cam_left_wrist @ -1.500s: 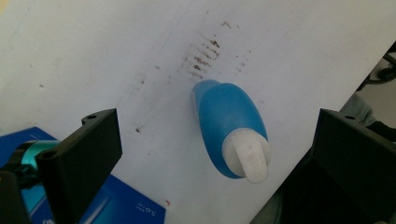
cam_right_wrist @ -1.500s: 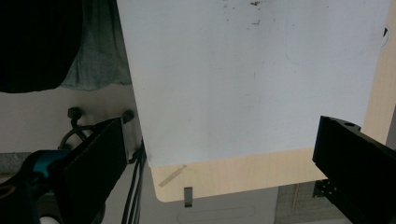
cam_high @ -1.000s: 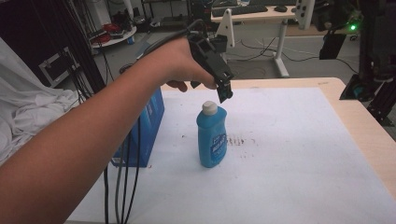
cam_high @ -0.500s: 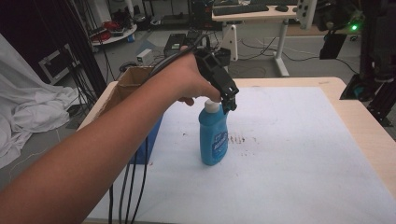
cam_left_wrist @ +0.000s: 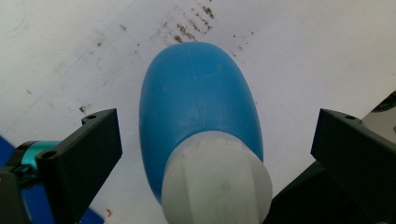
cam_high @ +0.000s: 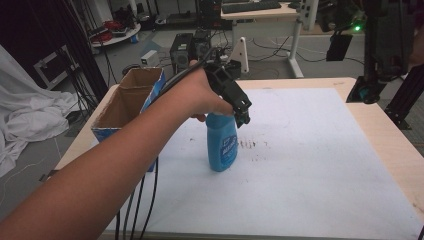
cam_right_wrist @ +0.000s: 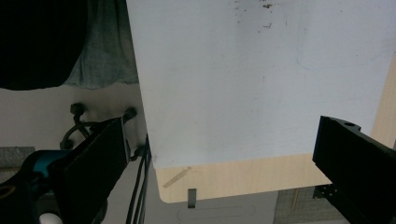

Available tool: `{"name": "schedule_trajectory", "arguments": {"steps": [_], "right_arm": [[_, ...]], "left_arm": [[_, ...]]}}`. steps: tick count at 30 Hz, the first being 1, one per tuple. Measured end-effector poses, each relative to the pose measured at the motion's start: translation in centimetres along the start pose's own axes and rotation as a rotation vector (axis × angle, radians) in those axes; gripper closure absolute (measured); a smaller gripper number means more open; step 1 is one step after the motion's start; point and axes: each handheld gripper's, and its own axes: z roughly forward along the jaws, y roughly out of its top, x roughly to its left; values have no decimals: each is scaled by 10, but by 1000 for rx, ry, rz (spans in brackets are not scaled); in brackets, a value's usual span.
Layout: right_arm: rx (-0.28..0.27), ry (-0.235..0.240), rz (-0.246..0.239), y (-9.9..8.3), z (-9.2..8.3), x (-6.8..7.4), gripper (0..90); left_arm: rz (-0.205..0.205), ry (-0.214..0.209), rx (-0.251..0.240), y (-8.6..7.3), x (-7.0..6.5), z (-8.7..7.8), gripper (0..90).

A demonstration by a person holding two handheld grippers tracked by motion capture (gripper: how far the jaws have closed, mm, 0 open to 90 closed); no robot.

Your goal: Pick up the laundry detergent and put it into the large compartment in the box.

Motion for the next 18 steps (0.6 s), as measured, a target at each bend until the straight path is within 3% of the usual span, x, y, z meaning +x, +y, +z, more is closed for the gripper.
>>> {"name": "schedule_trajectory", "arguments": {"steps": [18], "right_arm": [[16,11,3,3,6,0,22]], "left_arm": [[24,23,9,2,-3,12,18]]}}
